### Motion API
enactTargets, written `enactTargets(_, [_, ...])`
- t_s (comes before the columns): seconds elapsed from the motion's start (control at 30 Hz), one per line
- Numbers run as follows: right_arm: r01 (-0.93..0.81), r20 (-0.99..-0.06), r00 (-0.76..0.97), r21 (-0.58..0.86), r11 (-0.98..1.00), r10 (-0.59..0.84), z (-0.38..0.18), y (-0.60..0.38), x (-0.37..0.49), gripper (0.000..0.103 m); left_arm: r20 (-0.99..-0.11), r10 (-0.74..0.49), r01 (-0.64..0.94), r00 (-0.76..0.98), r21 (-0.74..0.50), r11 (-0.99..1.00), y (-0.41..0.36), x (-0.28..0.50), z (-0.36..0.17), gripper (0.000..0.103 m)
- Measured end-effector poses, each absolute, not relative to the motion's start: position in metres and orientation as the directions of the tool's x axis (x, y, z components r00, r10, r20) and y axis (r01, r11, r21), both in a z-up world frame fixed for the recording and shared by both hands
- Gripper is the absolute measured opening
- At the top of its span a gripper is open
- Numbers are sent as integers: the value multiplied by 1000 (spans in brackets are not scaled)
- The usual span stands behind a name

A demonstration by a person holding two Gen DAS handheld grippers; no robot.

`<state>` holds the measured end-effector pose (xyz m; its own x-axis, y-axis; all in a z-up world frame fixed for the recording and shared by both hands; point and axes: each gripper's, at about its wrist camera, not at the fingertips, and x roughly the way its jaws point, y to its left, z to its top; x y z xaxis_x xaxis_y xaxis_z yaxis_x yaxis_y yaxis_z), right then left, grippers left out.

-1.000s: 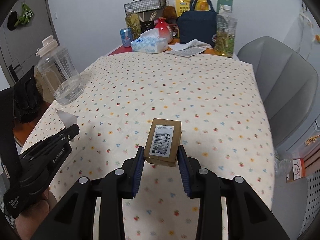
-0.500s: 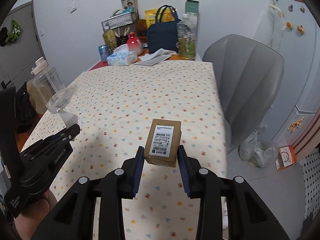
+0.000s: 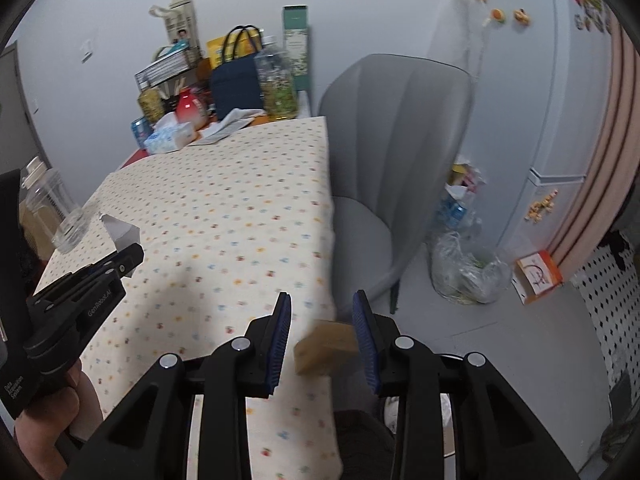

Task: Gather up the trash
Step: 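Carry the paper packet and cardboard box from the table over the floor bin, then open the right tool over the bin to drop the cardboard box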

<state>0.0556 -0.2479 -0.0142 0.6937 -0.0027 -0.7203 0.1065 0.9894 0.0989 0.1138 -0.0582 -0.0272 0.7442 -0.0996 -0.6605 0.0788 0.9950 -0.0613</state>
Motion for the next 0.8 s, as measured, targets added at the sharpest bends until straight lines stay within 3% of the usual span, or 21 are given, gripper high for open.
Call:
enactTargets(0.3, [226, -736, 673, 121, 967, -66, -27, -307, 31, 18, -671, -183, 202, 719, -50, 978, -118, 111, -31, 11])
enactTargets(0.57, [336, -755, 643, 129, 933, -127, -42, -356, 13, 19, -692, -209, 259, 691, -33, 965, -149, 110, -42, 11])
enactTargets(0.6, [346, -757, 640, 132, 929, -131, -44, -361, 11, 23, -694, -214, 270, 687, -29, 962, -156, 109, -43, 11])
enactTargets(0.63, [361, -757, 638, 134, 923, -139, -45, -366, 8, 37, -697, -219, 280, 683, -26, 960, -162, 109, -45, 11])
enactTargets(0.67, [372, -755, 639, 135, 918, -148, -46, -369, 6, 44, -699, -223, 289, 680, -25, 957, -166, 108, -46, 11])
enactTargets(0.8, [405, -754, 634, 137, 904, -170, -51, -384, -4, 50, -708, -242, 330, 663, -13, 944, -190, 105, -51, 11])
